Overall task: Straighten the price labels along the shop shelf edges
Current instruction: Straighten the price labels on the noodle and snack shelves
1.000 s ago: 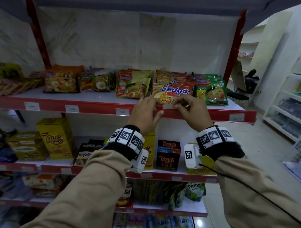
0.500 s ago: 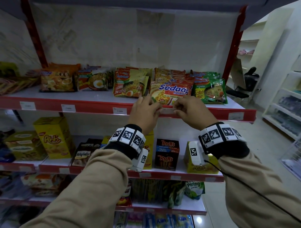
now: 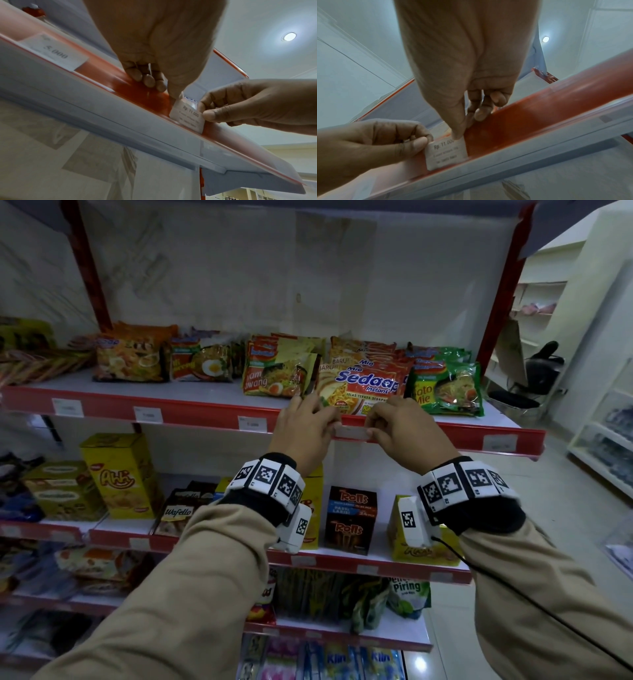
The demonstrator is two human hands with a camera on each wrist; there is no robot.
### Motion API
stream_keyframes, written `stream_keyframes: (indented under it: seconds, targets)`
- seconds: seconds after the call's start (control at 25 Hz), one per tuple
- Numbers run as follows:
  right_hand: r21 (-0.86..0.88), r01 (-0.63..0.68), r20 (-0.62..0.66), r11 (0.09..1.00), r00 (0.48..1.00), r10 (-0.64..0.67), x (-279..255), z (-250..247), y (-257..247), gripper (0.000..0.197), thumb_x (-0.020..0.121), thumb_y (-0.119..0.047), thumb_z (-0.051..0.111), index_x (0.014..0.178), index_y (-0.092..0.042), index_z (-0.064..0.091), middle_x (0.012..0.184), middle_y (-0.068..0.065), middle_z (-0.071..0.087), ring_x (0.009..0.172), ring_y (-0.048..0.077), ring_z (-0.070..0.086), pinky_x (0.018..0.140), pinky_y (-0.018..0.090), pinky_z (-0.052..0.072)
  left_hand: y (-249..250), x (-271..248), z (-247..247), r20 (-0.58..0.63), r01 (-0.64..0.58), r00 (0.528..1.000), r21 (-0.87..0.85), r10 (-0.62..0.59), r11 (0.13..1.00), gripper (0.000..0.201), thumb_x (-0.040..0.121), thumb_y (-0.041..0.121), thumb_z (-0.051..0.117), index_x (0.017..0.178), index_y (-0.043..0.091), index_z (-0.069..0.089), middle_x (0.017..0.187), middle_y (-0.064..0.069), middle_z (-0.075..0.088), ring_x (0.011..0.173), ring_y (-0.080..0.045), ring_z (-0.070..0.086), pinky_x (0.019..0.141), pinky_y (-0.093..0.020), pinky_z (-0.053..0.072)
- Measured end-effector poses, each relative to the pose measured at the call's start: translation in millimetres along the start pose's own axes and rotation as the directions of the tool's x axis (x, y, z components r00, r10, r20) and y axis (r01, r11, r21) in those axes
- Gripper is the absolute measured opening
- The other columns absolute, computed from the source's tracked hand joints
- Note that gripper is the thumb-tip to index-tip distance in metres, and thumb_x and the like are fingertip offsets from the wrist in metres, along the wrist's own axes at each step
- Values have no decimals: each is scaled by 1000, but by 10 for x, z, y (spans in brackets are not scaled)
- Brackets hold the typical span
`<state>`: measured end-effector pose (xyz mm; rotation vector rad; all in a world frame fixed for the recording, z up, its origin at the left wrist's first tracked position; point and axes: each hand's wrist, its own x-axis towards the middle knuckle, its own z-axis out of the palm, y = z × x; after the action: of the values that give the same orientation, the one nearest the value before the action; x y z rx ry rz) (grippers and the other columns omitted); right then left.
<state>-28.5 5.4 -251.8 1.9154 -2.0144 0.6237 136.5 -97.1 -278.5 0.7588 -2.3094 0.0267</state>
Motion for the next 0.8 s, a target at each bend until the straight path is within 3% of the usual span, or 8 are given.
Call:
stream_keyframes:
  seconds: [0.4, 0.6, 0.8]
  targets:
    - [9, -51, 6, 999, 999, 51, 1, 26, -17, 11, 88, -22, 63, 98, -19, 62, 98, 3, 55, 94, 24, 46, 82, 32, 35, -41, 12, -2, -14, -32, 999, 7, 32, 999, 25, 96, 33, 50, 100, 15, 66, 101, -6, 51, 95, -25, 41, 77, -33, 32]
    - [121, -66, -41, 990, 997, 72, -11, 2, -40, 16, 82, -17, 70, 92, -18, 57, 86, -3, 57, 85, 22, 52, 81, 37, 43, -101, -24, -54, -121, -137, 984, -75, 127, 988, 22, 91, 26, 61, 97, 10, 74, 89, -9, 58, 86, -29, 49, 70, -39, 44]
    - [133, -84, -80, 988, 992, 95, -14, 25, -70, 12, 81, -14, 71, 87, -12, 62, 87, 4, 58, 85, 27, 54, 82, 44, 46, -167, -36, -127, -124, -170, 979, -87, 159, 982, 22, 91, 26, 60, 99, 12, 74, 88, -6, 59, 86, -24, 52, 67, -38, 48]
